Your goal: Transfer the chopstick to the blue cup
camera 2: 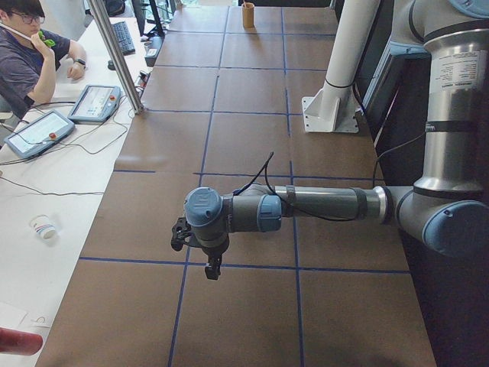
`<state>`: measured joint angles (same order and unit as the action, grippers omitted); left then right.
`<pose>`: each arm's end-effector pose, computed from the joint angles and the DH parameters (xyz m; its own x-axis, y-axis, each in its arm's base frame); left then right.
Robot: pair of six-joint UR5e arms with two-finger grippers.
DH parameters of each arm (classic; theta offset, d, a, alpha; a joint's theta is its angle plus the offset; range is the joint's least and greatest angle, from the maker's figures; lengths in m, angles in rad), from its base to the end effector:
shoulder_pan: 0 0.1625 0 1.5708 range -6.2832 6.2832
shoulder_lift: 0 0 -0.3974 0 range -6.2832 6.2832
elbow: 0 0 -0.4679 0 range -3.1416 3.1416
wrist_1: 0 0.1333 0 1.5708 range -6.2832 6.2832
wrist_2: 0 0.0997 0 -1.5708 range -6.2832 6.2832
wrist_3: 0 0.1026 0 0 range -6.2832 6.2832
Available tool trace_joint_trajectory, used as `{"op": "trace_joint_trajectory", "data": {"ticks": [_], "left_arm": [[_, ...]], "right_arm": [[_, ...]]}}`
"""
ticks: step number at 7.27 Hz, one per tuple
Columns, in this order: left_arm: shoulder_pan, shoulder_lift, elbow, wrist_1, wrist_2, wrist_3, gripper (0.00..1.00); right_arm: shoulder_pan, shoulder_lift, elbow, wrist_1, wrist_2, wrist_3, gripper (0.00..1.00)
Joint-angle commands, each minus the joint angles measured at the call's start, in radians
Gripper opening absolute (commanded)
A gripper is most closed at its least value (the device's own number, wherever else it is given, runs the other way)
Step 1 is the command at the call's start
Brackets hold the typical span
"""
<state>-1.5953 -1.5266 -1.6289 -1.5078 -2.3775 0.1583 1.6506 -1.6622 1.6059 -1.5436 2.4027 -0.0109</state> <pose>-0.0726 -0.5448 0.6288 0.6860 0.1057 -0.7199 -0.0847 0.9943 0.0652 0.0994 -0.5223 0.6565 0.6704 0.0643 0.7392 -0.0724 0.9972 -0.0210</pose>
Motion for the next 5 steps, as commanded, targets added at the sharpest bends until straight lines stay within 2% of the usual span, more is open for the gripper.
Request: {"op": "trace_joint_trajectory", "data": {"ticks": [1,5], "left_arm": [[0.000,0.000,-0.002,-0.002,-0.003,0.000,1.00],[0.000,0.002,-0.005,-0.017,-0.005,-0.008,1.00]], "right_arm": [[0.000,0.004,0.006,0.000,0.001,0.000,1.00],[-0.003,0.016,0.026,0.016,0.003,0.008,1.00]]}}
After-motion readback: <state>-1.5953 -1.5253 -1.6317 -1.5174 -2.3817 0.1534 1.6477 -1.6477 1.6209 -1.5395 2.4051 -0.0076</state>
